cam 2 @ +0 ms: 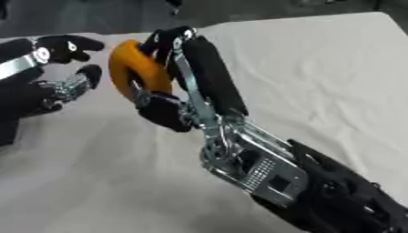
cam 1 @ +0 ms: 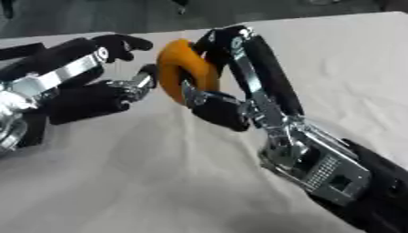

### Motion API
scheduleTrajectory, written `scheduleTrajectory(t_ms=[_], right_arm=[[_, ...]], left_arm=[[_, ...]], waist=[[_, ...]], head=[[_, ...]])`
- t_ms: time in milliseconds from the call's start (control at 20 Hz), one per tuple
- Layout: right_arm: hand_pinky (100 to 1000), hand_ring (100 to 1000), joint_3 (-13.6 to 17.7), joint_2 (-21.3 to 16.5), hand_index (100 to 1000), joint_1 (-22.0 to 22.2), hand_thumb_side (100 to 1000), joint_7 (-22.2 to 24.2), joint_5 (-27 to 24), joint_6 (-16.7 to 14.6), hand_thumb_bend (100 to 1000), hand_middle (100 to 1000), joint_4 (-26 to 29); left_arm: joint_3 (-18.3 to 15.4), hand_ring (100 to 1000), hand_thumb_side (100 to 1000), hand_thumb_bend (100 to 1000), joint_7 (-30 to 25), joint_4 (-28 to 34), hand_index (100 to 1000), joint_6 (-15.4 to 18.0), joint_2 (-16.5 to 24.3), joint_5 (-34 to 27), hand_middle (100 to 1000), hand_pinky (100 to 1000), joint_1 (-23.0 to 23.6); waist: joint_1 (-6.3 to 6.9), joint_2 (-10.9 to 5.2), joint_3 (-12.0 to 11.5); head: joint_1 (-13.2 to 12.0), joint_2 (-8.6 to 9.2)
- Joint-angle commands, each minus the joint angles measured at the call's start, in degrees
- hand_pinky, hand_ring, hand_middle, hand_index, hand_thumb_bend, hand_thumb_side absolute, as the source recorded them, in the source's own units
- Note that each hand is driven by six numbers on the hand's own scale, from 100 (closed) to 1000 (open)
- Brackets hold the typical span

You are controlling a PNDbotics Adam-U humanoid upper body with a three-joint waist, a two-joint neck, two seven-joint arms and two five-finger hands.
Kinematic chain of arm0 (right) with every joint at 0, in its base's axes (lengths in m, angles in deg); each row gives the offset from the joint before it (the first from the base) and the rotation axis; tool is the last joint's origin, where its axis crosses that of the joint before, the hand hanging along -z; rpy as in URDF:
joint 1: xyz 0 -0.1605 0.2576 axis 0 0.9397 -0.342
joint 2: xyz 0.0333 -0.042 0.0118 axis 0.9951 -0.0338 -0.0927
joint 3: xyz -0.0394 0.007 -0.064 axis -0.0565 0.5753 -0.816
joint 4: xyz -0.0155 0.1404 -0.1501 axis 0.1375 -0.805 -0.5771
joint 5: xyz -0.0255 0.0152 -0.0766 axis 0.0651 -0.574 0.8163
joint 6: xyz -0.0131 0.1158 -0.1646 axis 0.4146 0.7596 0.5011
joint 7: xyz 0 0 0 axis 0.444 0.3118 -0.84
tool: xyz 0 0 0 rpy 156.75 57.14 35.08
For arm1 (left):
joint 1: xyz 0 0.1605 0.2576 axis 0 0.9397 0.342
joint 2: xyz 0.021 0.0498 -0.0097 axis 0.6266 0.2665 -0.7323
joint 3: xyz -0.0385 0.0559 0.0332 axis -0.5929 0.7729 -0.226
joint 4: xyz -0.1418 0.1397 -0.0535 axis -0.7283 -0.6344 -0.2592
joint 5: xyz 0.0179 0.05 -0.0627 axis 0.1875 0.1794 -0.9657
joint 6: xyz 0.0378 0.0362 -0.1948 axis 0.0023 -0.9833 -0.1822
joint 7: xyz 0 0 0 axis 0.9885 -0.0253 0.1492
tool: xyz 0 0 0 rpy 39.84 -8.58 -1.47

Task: Pick up the objects with one hand, pass them to the other hand, and then place them into the box on the other side of the table.

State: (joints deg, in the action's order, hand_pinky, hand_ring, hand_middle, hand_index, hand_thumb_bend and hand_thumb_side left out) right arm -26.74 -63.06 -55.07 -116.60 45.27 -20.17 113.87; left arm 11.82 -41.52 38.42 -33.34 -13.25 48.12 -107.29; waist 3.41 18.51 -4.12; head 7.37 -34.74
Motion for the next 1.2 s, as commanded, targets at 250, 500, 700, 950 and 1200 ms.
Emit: scheduleTrajectory(t_ms=[250,500,700,950,1200], right_arm=[[593,419,-0.02,-0.25,295,-1.66,100,-3.03,0.40,3.91,100,366,1.22],[593,417,0.01,-0.35,294,-1.76,100,-1.75,1.15,3.58,100,366,1.22],[593,416,-0.02,-0.37,293,-1.80,100,-0.97,1.52,3.33,100,366,1.22],[591,414,0.05,-0.41,292,-1.69,100,-0.54,1.66,3.10,100,364,1.22],[589,412,0.08,-0.46,291,-1.67,100,-0.44,1.66,2.88,100,364,1.22]], left_arm=[[-0.49,971,1000,100,-3.28,0.40,998,3.13,0.42,-1.92,971,1000,-1.42],[-1.52,972,1000,100,-5.29,0.40,1000,4.37,0.58,-1.41,969,1000,-1.32],[-1.93,970,968,100,-5.68,0.40,1000,3.98,0.45,0.47,964,1000,-1.43],[-2.38,965,871,100,-5.18,0.40,1000,1.79,0.34,6.11,954,1000,-1.62],[-2.45,959,758,100,-4.31,0.40,1000,-0.95,0.25,12.88,942,1000,-1.64]], waist=[[1.01,-1.93,-0.51],[1.10,-1.99,-0.52],[1.12,-1.93,-0.46],[1.07,-1.87,-0.36],[1.06,-1.85,-0.40]], head=[[0.67,-1.02],[0.70,-0.97],[0.71,-0.91],[0.64,-0.72],[0.78,-0.71]])
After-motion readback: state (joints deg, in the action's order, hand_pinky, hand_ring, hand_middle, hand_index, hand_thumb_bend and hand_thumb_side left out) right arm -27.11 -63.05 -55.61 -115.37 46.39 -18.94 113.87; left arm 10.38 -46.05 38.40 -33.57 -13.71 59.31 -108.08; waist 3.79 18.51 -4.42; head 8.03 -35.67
